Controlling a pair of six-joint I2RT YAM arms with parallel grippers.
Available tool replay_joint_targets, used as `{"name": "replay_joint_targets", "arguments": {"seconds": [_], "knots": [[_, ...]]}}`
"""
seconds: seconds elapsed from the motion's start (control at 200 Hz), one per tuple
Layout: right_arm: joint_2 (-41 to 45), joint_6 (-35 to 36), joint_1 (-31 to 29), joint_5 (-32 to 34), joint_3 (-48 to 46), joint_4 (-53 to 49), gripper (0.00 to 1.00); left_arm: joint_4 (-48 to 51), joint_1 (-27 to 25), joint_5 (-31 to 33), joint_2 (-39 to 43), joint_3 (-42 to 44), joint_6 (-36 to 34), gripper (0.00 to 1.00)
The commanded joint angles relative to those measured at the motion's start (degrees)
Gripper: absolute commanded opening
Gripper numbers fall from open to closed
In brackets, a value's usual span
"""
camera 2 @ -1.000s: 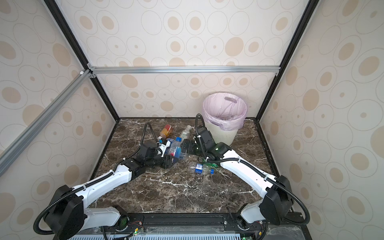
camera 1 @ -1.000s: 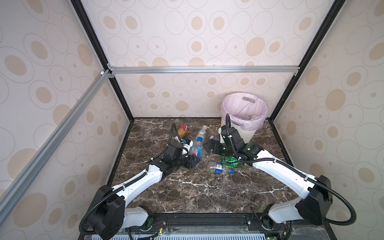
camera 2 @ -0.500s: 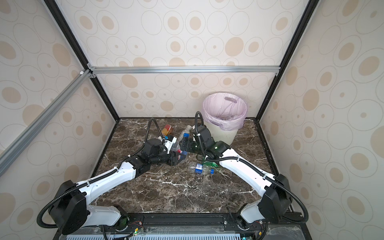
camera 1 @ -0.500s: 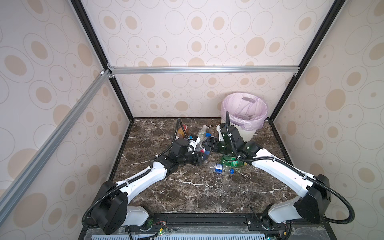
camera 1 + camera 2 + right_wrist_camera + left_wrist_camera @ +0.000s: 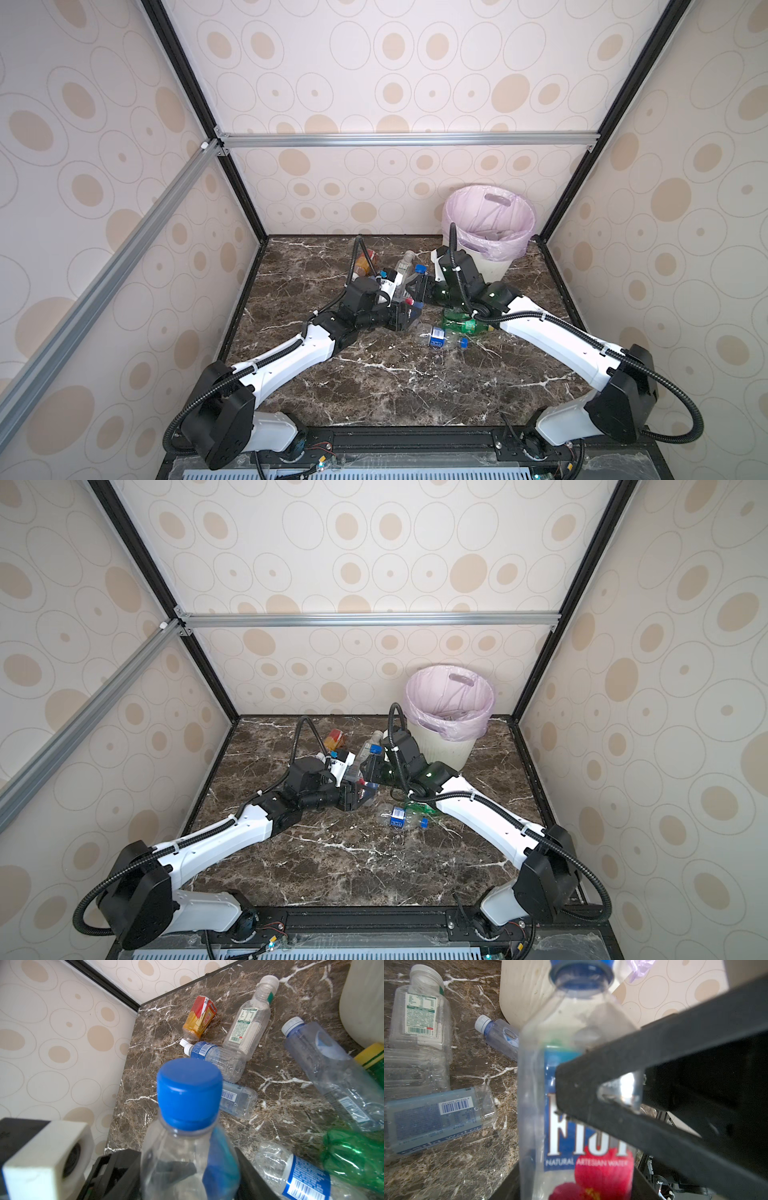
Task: Throw the plastic bottles in the bin
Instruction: 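Lift the FIJI bottle with the left gripper while the right grasps its blue cap, then raise the FIJI bottle over the bin with the right gripper while the left releases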
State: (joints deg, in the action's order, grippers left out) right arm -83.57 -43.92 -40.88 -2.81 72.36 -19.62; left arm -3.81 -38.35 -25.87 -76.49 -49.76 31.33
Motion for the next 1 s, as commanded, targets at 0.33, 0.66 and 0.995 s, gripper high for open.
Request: {"name": "replay_joint_targets", "arguments": {"seconds": [0.33, 0.66, 0.995], "knots": [[1.0, 1.6, -0.4, 3.3, 2.5, -2.1, 0.43, 2.8, -0.4, 2.4, 3.3, -0.6, -1.4, 0.73], [0.9, 6.6, 2.4, 5.3, 9.4, -7.1, 0.41, 8.5, -0.5, 7.3, 5.3, -3.1, -6.4, 0.95], [0.9, 14.4, 6.4, 10.3, 20.3, -13.0, 0.41, 8.8, -0.6, 7.9, 1.0, -13.2, -9.9, 0.99]]}}
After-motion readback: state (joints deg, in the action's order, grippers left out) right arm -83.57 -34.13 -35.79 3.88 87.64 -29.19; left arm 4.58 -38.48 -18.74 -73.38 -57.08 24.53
